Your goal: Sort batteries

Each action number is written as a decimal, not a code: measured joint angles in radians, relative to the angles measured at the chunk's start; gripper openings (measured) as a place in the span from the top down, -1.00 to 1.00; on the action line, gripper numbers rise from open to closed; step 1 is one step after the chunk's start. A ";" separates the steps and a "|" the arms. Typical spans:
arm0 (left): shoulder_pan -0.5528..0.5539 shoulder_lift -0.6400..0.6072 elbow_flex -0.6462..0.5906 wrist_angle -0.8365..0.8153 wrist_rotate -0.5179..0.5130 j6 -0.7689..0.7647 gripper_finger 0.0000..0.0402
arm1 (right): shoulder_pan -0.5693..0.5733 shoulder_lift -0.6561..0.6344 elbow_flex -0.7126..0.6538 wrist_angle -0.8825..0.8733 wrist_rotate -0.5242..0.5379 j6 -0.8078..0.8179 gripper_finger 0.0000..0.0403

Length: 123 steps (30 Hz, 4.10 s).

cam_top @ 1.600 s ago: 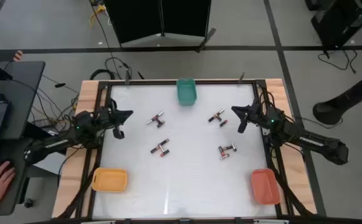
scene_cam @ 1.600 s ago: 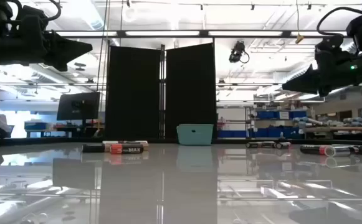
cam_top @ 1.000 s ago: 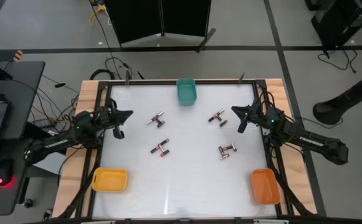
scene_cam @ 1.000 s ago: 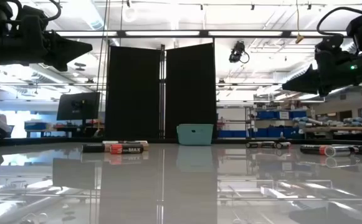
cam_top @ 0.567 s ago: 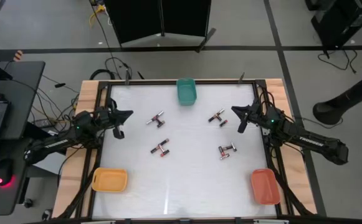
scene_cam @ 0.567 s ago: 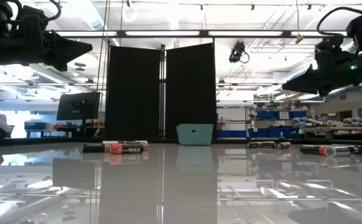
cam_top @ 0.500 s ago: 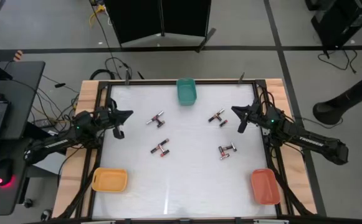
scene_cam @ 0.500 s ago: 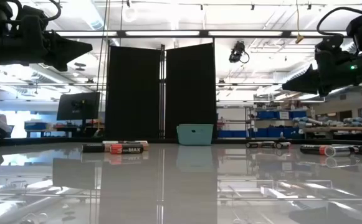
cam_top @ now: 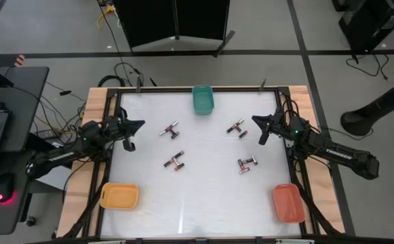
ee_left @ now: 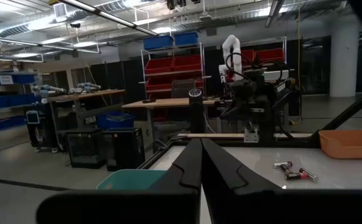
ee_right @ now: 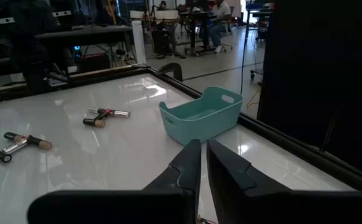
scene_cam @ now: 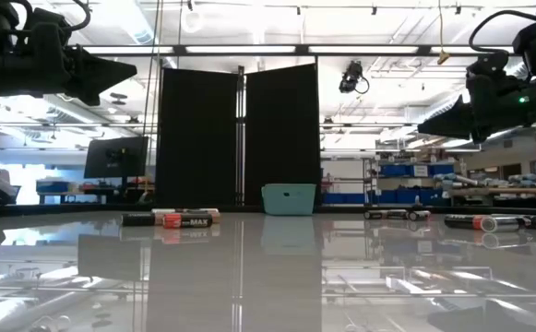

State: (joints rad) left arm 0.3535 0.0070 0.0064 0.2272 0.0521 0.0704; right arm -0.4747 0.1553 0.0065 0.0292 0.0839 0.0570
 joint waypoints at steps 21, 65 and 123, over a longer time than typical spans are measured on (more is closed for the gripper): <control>0.000 0.000 0.000 0.000 0.000 0.000 0.93 | 0.000 0.000 0.000 0.000 0.000 0.000 0.81; 0.000 0.302 0.346 -0.200 0.090 -0.104 0.98 | 0.000 0.000 0.000 0.000 0.000 0.000 0.81; 0.038 1.468 0.720 -0.683 -0.138 -0.149 0.31 | 0.000 0.000 0.000 0.000 0.000 0.000 0.81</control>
State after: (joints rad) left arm 0.3920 1.4752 0.7269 -0.4554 -0.0860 -0.0784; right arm -0.4747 0.1551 0.0066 0.0290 0.0839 0.0571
